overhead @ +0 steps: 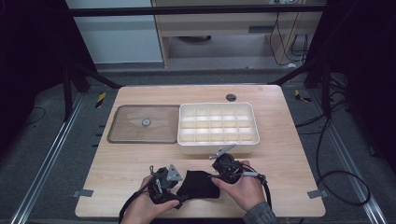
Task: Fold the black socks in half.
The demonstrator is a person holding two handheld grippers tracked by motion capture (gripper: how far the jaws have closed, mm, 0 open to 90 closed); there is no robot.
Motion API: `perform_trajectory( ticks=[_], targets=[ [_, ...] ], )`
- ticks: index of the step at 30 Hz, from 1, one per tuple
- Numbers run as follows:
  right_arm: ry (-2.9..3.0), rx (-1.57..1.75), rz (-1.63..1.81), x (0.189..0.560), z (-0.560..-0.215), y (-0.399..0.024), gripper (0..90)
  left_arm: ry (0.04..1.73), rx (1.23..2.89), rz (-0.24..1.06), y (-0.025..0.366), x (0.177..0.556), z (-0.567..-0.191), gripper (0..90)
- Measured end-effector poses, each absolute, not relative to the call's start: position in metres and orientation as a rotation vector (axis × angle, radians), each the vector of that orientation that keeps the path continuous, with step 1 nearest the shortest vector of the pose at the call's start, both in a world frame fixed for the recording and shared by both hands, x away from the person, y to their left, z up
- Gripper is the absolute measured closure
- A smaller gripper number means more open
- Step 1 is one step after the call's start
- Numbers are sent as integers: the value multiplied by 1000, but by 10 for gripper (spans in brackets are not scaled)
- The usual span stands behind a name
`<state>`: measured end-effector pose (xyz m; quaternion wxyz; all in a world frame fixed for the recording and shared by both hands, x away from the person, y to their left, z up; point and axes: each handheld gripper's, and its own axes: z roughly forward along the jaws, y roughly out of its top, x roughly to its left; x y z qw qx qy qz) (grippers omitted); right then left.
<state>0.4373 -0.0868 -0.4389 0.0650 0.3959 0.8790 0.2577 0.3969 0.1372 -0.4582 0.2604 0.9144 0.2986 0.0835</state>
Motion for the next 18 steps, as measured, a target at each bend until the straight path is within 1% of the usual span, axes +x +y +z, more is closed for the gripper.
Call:
perform_trajectory(
  ticks=[4,12,18],
  targets=[
    [2656,1214,777,438,-446,-88,520,792,2499,206,137,397,-463,294],
    [2665,1224,779,440,-450,-89,543,791,2503,173,138,399,-467,405],
    [2670,1219,778,441,-452,-87,565,789,2514,148,138,403,-469,545]
  ],
)
